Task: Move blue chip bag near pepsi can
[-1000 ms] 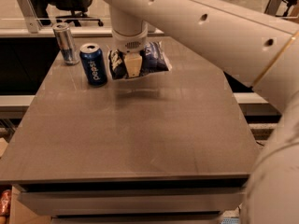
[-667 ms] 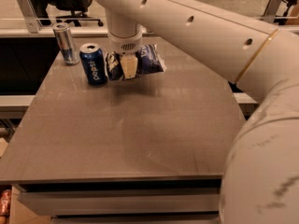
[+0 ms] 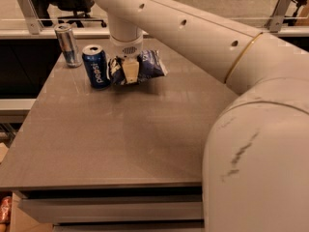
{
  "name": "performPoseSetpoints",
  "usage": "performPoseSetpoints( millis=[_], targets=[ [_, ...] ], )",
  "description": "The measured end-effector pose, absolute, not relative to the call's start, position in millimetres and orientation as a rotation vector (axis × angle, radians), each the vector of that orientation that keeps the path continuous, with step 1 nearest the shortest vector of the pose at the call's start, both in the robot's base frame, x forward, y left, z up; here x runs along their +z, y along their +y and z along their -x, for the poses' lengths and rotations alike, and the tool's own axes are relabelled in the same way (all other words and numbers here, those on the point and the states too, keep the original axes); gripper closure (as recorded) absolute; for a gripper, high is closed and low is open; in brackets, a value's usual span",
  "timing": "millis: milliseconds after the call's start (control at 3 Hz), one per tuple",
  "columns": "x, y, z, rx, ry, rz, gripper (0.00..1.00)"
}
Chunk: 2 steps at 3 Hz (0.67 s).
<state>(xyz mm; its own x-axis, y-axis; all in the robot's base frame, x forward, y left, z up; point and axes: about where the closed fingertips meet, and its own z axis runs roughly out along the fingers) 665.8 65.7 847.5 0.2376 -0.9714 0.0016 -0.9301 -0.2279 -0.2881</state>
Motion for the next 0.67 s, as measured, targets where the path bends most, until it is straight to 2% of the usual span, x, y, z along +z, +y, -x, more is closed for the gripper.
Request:
performPoseSetpoints(
  millis=[667],
  targets=[
    [837.5, 69.6, -672.9, -0.221, 1.817, 2.28, 0.36]
  ],
)
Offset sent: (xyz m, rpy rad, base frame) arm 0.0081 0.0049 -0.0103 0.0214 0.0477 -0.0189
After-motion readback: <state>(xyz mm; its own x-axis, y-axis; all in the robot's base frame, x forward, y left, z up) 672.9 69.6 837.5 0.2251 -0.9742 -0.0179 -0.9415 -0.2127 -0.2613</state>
